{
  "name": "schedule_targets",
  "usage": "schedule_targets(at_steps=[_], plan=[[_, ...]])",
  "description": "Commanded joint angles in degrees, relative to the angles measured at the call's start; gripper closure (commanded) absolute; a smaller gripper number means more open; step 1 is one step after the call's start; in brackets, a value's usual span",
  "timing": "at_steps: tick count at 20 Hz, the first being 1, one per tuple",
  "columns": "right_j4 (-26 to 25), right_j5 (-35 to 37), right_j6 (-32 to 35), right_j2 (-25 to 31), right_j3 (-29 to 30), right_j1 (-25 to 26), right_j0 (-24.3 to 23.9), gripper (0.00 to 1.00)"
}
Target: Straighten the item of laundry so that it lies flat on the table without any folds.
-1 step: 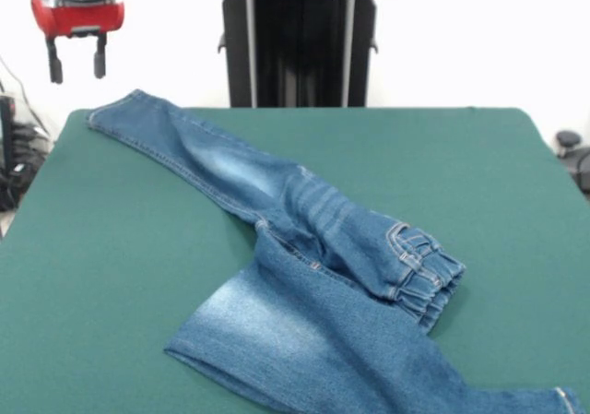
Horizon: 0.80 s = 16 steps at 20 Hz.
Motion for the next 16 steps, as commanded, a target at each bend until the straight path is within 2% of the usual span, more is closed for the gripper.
schedule_targets(at_steps=[1,5,10,16], plan=[[1.0,5.4,-18.7,7.4,2.9,2.4,0.4,0.0],[0.3,1.4,-10.6,6.2,3.1,6.3,3.0,0.0],[1.2,-1.7,-5.1,5.8,1.9,11.1,5.2,0.0],[2.3,-3.3,-0.5,5.7,1.8,10.6,8.4,0.0]])
